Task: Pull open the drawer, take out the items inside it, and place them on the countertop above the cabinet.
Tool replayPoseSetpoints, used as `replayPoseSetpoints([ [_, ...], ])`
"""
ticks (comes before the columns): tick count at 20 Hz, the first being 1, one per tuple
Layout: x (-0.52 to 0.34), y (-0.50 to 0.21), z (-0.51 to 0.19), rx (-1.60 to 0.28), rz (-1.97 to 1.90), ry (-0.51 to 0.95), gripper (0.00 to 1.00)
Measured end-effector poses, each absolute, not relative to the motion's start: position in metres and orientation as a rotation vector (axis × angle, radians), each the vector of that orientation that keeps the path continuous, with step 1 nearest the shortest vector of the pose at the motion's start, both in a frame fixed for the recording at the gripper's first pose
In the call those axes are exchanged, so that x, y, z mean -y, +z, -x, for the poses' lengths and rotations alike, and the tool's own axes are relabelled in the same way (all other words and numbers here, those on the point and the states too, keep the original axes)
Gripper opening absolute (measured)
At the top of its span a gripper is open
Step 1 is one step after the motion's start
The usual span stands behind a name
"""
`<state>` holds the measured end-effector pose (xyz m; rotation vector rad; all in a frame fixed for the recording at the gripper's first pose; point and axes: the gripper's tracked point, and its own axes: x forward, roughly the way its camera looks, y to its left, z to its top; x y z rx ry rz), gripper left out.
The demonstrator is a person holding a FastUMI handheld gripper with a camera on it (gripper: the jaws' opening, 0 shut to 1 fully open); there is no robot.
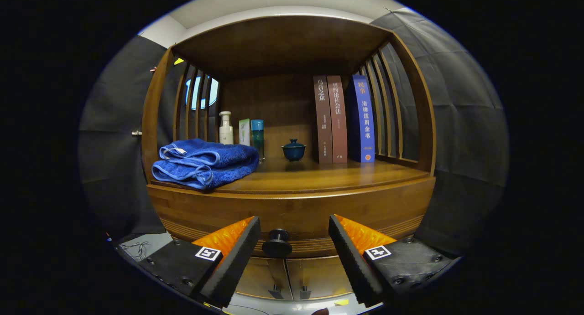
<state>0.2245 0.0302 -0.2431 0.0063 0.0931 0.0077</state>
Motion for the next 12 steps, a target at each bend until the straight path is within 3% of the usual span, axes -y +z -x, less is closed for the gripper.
replayPoseSetpoints([
  [3,-0.039,-0.271,-0.236,-0.148,-0.019,0.023,1.00],
  [5,-0.043,-0.283,-0.246,-0.175,-0.009,0.025,0.91],
  [8,-0.049,-0.283,-0.247,-0.160,0.003,0.024,0.52],
  [11,-0.049,-0.288,-0.245,-0.182,0.018,0.010,0.43],
  [12,-0.049,-0.287,-0.248,-0.184,-0.004,0.016,0.34],
])
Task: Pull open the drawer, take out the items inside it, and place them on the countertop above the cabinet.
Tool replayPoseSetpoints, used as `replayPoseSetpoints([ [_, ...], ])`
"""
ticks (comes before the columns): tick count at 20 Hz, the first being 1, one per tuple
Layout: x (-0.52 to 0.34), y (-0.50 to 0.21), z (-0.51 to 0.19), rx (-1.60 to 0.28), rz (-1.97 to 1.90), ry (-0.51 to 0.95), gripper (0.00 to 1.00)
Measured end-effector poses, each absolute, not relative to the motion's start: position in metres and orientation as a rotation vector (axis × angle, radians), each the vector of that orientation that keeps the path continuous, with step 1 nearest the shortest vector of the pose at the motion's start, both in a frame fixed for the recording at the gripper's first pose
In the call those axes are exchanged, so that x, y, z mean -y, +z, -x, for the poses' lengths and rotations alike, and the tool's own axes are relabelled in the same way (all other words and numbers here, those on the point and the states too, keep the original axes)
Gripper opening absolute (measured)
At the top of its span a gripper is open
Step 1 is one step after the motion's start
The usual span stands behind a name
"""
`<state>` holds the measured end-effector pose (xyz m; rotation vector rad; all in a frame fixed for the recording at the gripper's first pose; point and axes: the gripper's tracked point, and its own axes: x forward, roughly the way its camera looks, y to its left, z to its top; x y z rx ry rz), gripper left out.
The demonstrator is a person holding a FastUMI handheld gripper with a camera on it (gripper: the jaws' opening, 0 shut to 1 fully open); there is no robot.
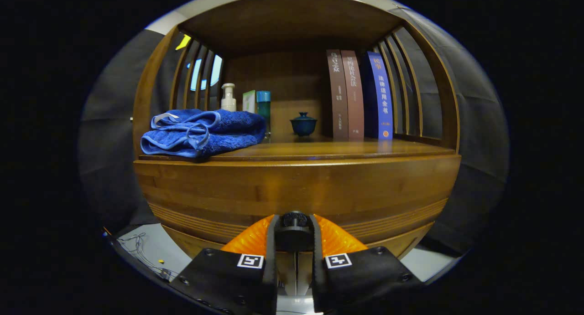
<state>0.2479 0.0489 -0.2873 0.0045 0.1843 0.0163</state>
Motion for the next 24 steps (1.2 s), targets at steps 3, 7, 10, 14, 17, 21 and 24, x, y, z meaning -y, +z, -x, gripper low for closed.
replayPoseSetpoints([
  [3,-0.048,-0.287,-0.239,-0.201,-0.003,0.023,0.34],
  [7,-0.046,-0.285,-0.206,-0.196,0.011,0.017,0.34],
  [10,-0.046,-0.285,-0.178,-0.202,0.006,0.019,0.34],
  [14,-0.045,-0.284,-0.142,-0.208,0.005,0.029,0.34],
  [17,-0.046,-0.284,-0.126,-0.206,0.000,0.030,0.34],
  [21,-0.045,-0.285,-0.108,-0.207,0.001,0.028,0.34],
  [24,-0.045,-0.292,-0.098,-0.220,-0.007,0.023,0.34],
])
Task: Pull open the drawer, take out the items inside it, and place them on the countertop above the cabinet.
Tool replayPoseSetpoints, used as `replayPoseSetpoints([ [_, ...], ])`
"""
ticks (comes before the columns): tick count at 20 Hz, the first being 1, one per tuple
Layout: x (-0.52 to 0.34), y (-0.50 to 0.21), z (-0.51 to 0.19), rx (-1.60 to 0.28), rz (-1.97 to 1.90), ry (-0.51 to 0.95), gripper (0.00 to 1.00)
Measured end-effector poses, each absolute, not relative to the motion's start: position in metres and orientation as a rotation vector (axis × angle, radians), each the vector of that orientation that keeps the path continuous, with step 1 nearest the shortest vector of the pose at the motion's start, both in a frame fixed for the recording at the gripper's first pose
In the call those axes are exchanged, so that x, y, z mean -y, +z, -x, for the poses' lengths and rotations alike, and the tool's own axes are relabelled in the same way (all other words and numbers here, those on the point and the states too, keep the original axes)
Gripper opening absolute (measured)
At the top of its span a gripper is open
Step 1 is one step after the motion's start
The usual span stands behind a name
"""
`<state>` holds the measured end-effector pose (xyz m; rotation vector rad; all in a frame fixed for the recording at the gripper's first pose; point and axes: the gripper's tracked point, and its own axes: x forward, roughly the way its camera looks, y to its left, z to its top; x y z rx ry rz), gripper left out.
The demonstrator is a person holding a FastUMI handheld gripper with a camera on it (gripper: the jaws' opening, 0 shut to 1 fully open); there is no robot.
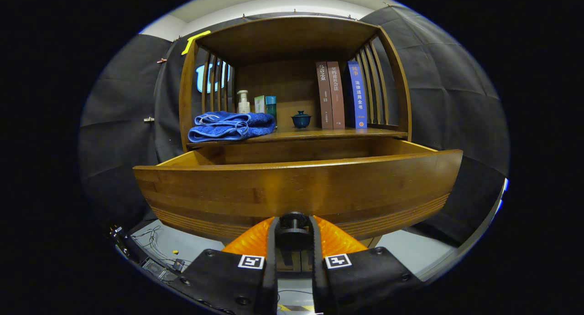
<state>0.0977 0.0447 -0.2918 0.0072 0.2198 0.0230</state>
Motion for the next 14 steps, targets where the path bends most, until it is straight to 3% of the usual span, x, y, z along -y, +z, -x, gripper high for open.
replayPoseSetpoints([
  [5,-0.045,-0.292,-0.097,-0.213,-0.009,0.017,0.34],
  [7,-0.047,-0.294,-0.096,-0.223,-0.020,0.025,0.41],
  [12,-0.039,-0.295,-0.081,-0.260,-0.036,0.007,0.99],
  [14,-0.034,-0.285,-0.075,-0.260,-0.002,-0.005,0.99],
])
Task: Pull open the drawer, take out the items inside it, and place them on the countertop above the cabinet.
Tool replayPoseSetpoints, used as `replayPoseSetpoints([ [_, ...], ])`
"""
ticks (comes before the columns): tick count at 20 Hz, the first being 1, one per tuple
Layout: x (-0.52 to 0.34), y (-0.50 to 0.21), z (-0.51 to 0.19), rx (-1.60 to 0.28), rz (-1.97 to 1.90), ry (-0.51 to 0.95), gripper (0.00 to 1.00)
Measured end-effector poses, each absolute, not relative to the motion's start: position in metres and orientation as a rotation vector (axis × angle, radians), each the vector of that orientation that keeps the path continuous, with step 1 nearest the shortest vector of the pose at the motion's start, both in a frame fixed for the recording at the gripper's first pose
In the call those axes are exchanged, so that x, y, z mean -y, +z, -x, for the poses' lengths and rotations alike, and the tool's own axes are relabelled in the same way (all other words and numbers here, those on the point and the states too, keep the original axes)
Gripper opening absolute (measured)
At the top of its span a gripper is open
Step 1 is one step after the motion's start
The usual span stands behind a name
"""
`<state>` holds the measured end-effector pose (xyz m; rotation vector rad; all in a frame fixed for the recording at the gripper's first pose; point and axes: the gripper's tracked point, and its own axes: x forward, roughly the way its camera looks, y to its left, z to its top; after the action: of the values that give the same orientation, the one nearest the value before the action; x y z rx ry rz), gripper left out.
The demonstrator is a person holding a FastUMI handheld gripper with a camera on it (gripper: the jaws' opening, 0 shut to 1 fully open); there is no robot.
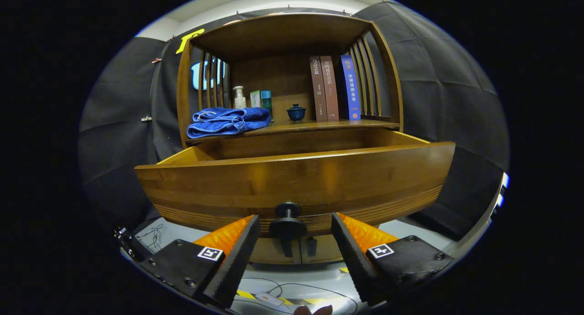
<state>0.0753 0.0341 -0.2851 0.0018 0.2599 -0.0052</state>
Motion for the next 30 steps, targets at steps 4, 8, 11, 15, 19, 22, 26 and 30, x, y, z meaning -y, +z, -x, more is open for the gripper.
replayPoseSetpoints([
  [4,-0.033,-0.252,-0.061,-0.240,0.023,-0.020,0.99],
  [8,-0.033,-0.207,-0.055,-0.246,0.021,-0.021,0.99],
  [11,-0.034,-0.166,-0.062,-0.243,0.014,-0.004,0.99],
  [15,-0.024,-0.128,-0.090,-0.277,0.062,-0.034,0.99],
  [19,-0.021,-0.128,-0.127,-0.372,0.076,-0.034,0.99],
  [22,-0.027,-0.147,-0.155,-0.460,0.002,-0.024,1.00],
  [26,-0.022,-0.176,-0.184,-0.577,-0.017,-0.072,1.00],
  [30,-0.024,-0.204,-0.204,-0.681,0.081,-0.082,1.00],
])
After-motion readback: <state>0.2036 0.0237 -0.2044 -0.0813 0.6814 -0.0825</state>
